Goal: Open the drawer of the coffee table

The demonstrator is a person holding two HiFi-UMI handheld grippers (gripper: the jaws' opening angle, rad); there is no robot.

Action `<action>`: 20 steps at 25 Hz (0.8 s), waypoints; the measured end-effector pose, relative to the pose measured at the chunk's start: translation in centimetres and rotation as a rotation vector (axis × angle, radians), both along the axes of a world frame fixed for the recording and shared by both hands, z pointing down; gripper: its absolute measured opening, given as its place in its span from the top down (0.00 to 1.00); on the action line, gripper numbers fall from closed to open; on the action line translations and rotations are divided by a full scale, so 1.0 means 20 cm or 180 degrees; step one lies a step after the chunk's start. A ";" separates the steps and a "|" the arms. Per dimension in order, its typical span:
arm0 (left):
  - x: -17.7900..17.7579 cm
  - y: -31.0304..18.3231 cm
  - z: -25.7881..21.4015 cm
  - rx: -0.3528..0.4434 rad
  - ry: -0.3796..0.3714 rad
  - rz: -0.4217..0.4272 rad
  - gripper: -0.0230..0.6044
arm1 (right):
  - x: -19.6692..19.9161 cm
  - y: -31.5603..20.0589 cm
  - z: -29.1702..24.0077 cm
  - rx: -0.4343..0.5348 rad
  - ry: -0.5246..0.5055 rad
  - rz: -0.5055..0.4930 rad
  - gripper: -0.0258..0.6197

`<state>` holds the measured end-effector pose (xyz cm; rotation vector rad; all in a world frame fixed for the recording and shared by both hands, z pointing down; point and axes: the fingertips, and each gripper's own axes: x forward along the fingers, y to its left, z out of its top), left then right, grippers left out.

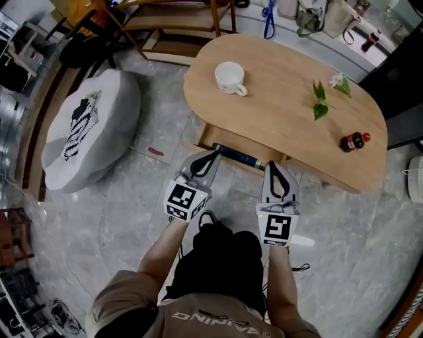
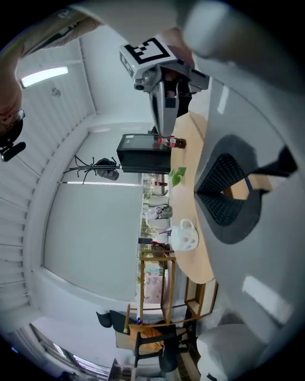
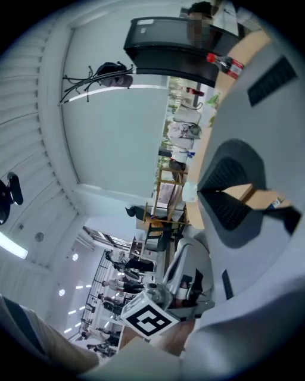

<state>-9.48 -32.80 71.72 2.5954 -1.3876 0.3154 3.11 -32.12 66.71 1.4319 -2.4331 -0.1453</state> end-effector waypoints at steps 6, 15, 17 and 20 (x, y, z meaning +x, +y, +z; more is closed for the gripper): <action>-0.01 0.06 -0.59 -0.0143 -0.0055 -0.0016 0.95 | -0.01 0.09 -0.56 -0.0138 0.0122 -0.0108 0.95; -0.12 0.21 -1.58 -0.0281 -0.0021 -0.0001 0.95 | -0.16 0.20 -1.45 -0.0408 0.0084 -0.0440 0.96; -0.15 0.25 -1.73 -0.0278 -0.0015 -0.0028 0.95 | -0.16 0.21 -1.63 -0.0431 0.0038 -0.0521 0.96; -0.22 0.29 -1.92 -0.0225 -0.0007 -0.0067 0.95 | -0.15 0.20 -1.87 -0.0404 -0.0081 -0.0508 0.96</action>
